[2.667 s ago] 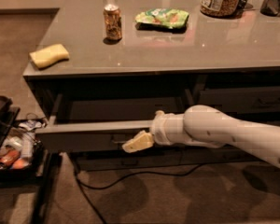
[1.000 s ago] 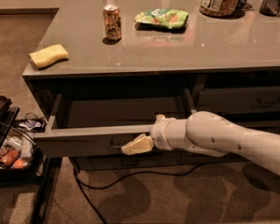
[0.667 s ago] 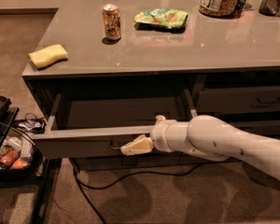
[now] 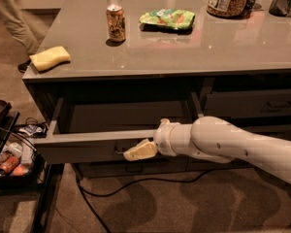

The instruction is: Open top drawer

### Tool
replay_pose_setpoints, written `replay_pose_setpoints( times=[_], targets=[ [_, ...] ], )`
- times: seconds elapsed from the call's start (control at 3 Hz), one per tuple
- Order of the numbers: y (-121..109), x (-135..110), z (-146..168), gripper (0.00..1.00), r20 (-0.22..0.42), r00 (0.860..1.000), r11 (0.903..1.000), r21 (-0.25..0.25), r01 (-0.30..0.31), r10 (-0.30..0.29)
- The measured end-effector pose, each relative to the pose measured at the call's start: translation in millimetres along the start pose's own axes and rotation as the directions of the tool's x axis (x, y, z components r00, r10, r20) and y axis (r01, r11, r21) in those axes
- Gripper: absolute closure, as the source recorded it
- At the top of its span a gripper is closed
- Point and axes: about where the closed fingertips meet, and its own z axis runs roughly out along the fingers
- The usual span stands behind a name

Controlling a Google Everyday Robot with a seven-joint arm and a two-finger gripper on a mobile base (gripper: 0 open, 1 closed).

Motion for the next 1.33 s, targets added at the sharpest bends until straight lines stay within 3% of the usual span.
replay_pose_setpoints(
  times=[1.0, 1.33],
  targets=[
    [12, 5, -6, 0.00, 0.000, 1.000, 1.0000, -0.008, 0.000, 0.000],
    [11, 10, -17, 0.00, 0.015, 1.000, 0.9996, 0.020, -0.020, 0.020]
  ],
)
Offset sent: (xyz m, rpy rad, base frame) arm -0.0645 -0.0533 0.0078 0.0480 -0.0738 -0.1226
